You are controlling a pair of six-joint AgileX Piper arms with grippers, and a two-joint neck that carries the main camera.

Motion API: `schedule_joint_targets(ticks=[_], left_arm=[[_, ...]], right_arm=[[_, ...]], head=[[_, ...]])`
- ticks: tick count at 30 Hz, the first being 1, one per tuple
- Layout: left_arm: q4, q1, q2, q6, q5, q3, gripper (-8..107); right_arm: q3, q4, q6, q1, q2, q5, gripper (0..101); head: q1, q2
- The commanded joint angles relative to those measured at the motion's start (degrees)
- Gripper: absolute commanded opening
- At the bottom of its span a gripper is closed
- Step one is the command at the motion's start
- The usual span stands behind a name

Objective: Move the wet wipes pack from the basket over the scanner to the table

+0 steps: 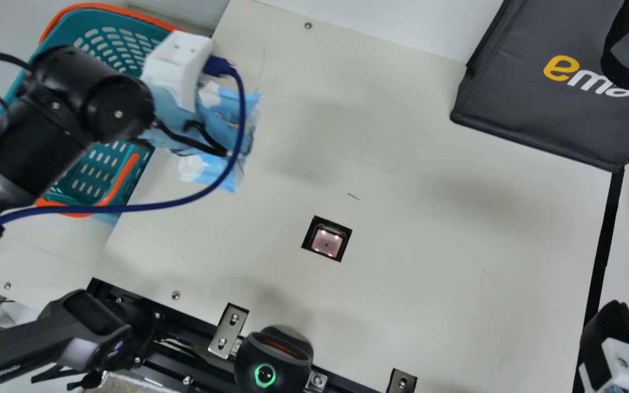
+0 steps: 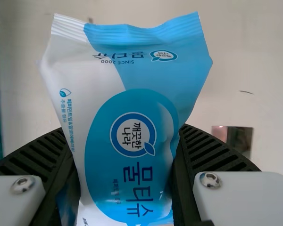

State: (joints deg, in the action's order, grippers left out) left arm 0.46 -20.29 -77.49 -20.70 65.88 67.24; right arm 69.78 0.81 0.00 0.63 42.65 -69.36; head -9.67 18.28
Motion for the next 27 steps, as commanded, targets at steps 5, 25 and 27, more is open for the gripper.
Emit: schedule_joint_targets(ticks=[5,25,27], left_arm=[[0.65,-11.72,-3.37,-9.78,0.77,1.37,-8],[-1.3,-25.56,-15.2,-23.49,1.73,6.39,-8],[-1.54,-25.74,-16.04,-23.79,0.57,5.76,-8]], right_arm=[[0.0,0.0,0.0,0.0,0.0,0.0,95],[0.0,0.0,0.0,0.0,0.0,0.0,95],[0.0,0.0,0.0,0.0,0.0,0.0,95]], head=[[1.75,0.14],[1.75,0.14],[1.75,0.14]])
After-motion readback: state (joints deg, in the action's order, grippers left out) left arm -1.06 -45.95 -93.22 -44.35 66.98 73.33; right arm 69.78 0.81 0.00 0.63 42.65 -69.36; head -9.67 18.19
